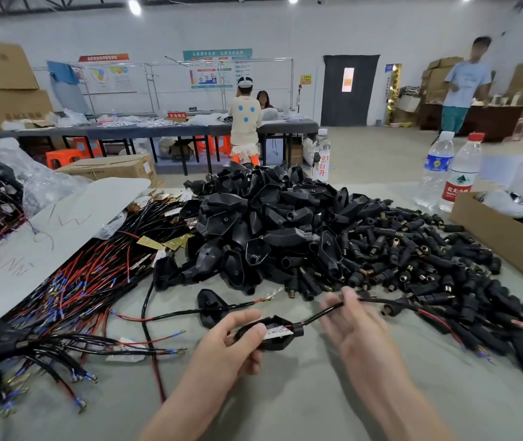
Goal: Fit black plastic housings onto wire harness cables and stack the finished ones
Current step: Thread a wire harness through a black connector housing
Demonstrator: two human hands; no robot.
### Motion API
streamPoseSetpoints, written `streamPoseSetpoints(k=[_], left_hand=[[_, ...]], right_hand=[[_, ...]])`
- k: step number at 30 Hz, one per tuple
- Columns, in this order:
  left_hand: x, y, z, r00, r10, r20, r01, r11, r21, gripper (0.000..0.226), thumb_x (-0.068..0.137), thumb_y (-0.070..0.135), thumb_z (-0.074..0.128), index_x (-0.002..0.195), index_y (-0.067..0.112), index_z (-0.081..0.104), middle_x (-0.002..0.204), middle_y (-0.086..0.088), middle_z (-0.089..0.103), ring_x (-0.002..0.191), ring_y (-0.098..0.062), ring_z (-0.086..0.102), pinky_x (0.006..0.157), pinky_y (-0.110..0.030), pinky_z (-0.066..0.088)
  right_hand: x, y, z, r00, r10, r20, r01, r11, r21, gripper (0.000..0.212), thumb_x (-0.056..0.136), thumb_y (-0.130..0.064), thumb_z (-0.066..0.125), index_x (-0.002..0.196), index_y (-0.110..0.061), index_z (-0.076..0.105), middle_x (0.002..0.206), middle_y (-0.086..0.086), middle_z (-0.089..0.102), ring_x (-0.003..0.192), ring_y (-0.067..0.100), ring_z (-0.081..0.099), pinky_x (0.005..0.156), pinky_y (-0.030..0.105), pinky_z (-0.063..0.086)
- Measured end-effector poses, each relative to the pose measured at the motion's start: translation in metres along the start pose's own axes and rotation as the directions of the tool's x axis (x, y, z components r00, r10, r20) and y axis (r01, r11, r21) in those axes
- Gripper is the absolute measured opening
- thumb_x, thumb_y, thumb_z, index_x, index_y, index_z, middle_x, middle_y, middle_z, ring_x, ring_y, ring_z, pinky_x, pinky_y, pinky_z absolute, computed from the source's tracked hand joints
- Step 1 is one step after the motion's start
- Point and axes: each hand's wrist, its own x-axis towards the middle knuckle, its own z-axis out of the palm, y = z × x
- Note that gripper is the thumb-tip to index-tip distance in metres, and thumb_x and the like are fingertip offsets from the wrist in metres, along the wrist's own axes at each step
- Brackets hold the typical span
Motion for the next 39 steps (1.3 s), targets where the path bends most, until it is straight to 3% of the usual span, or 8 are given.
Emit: streamPoseSetpoints(k=[5,12,17,22,27,31,36,39], left_hand=[[-0.002,0.001,0.003,0.998,0.054,-0.033,-0.054,0.999,0.009,0.011,0.094,0.005,0.063,0.101,0.007,0.071,0.073,-0.012,0.067,0.055,-0.017,0.06,0.05,-0.027,0.053],[-0.005,0.001,0.003,0.996,0.069,0.05,-0.075,0.99,0.122,0.016,0.093,0.002,0.064,0.108,0.007,0.068,0.078,-0.011,0.071,0.066,-0.016,0.063,0.061,-0.026,0.054],[-0.007,-0.001,-0.002,0.988,0.145,0.06,-0.157,0.909,0.385,0.021,0.093,0.011,0.066,0.106,0.027,0.07,0.067,-0.002,0.067,0.06,-0.012,0.062,0.062,-0.024,0.054],[-0.011,-0.003,-0.001,0.975,0.22,0.027,-0.204,0.844,0.495,0.018,0.096,0.027,0.063,0.092,0.042,0.072,0.064,-0.002,0.069,0.058,-0.01,0.065,0.058,-0.018,0.051],[-0.013,0.0,-0.005,0.888,0.452,0.083,-0.348,0.544,0.763,0.018,0.099,0.043,0.051,0.093,0.04,0.068,0.079,0.018,0.066,0.077,-0.001,0.062,0.068,-0.017,0.046],[-0.013,0.001,-0.005,0.832,0.541,0.118,-0.394,0.428,0.814,0.023,0.096,0.042,0.053,0.104,0.035,0.073,0.093,0.028,0.066,0.09,0.003,0.062,0.078,-0.021,0.049],[-0.01,0.0,-0.004,0.921,0.389,0.02,-0.332,0.757,0.562,0.024,0.09,0.013,0.071,0.091,0.036,0.076,0.093,0.019,0.073,0.087,0.0,0.068,0.077,-0.01,0.047],[-0.009,-0.001,-0.004,0.957,0.291,0.017,-0.265,0.844,0.465,0.028,0.092,0.007,0.068,0.092,0.033,0.075,0.095,0.009,0.076,0.09,-0.003,0.071,0.08,-0.011,0.048]], right_hand=[[-0.006,0.023,0.009,0.99,0.092,0.107,-0.065,0.97,-0.235,0.019,0.095,0.0,0.059,0.111,-0.008,0.065,0.099,0.013,0.077,0.088,0.021,0.076,0.066,0.024,0.059],[-0.008,0.024,0.009,0.997,0.021,0.075,-0.002,0.971,-0.239,0.013,0.094,-0.001,0.061,0.099,-0.009,0.07,0.095,0.02,0.066,0.082,0.021,0.074,0.065,0.024,0.059],[-0.009,0.019,0.008,0.997,-0.013,0.079,0.034,0.961,-0.273,0.014,0.095,-0.001,0.062,0.102,-0.009,0.071,0.091,0.017,0.064,0.084,0.022,0.075,0.066,0.025,0.059],[-0.009,0.019,0.009,0.996,-0.043,0.079,0.064,0.955,-0.289,0.013,0.095,-0.002,0.061,0.103,-0.008,0.068,0.087,0.016,0.067,0.089,0.029,0.075,0.067,0.027,0.06],[-0.009,0.018,0.01,0.99,-0.078,0.119,0.116,0.925,-0.361,0.011,0.095,-0.004,0.062,0.104,-0.009,0.066,0.081,0.011,0.063,0.08,0.021,0.075,0.066,0.027,0.06],[-0.008,0.022,0.008,0.99,-0.076,0.121,0.119,0.907,-0.405,0.008,0.097,-0.006,0.06,0.104,-0.01,0.063,0.086,0.016,0.064,0.08,0.021,0.076,0.065,0.027,0.06],[-0.004,0.023,0.004,0.991,-0.057,0.118,0.101,0.906,-0.412,0.009,0.098,-0.005,0.057,0.102,-0.011,0.062,0.095,0.023,0.062,0.087,0.02,0.075,0.066,0.027,0.06],[-0.003,0.023,0.002,0.992,-0.028,0.119,0.074,0.914,-0.399,0.011,0.1,-0.003,0.054,0.103,-0.011,0.06,0.096,0.02,0.061,0.088,0.02,0.074,0.066,0.025,0.06]])
